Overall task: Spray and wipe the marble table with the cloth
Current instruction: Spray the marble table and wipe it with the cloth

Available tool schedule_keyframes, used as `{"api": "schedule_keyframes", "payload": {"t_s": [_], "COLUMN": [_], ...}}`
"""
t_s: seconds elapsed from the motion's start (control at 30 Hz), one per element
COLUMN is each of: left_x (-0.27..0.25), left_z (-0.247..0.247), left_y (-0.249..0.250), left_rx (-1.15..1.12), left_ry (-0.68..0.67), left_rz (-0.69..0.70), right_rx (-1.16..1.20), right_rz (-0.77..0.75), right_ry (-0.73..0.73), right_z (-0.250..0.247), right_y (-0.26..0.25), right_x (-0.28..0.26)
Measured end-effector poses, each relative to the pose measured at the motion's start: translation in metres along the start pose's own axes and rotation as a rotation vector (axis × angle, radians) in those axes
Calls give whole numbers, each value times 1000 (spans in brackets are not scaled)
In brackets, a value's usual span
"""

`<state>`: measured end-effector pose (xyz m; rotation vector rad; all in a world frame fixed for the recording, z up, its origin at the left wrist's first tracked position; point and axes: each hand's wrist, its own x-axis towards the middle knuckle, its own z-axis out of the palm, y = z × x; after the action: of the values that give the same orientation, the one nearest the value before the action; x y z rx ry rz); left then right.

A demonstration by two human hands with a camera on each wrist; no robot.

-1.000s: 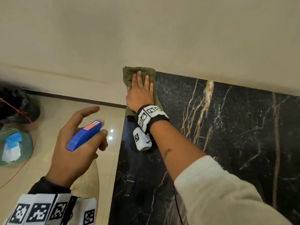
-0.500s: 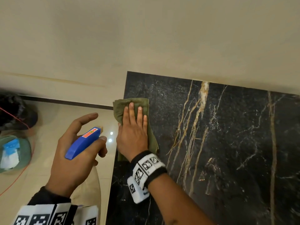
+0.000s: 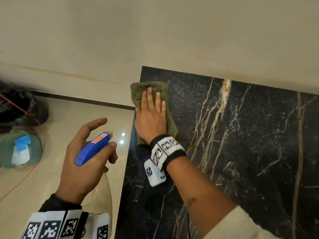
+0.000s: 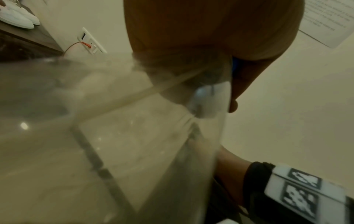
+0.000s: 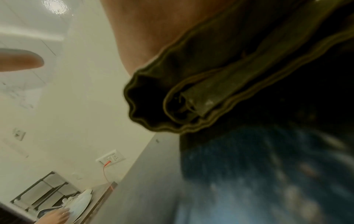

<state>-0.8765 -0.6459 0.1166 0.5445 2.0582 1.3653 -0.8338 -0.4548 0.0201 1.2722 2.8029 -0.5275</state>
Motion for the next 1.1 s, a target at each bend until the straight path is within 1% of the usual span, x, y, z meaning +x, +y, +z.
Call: {"api": "schedule_keyframes", "payload": {"t_s": [0.17,0.27,0.4,0.6,0.8,0.9,1.03,1.1], "left_x": [-6,-9,-12,-29,-48,-59,-73,-80], "left_z": [4,2,1,3,10,13,9,4], "left_y": [-9,-9,-2,12,19,23,30,30], "left_rx": [28,52,21,11,28,30,22,28], "left_ry": [-22,-37,-27,38,80,70,79,93], "left_rz": [-18,-8,-9,6,58,81,54,44], "right_rx": [14,3,-11,-21,9,32,40,35], "right_rz": [-10,-22,-22,-43,-69,-68,-65,-73], "right_ry": [0,13,21,4,-45,-50,-55,-46], "right_z": [9,14,17,14,9,7,8,12], "right_y": [2,4,5,6,9,7,8,6], "right_x": [-54,-69,-65,-66,-64,-64,-66,-79]}}
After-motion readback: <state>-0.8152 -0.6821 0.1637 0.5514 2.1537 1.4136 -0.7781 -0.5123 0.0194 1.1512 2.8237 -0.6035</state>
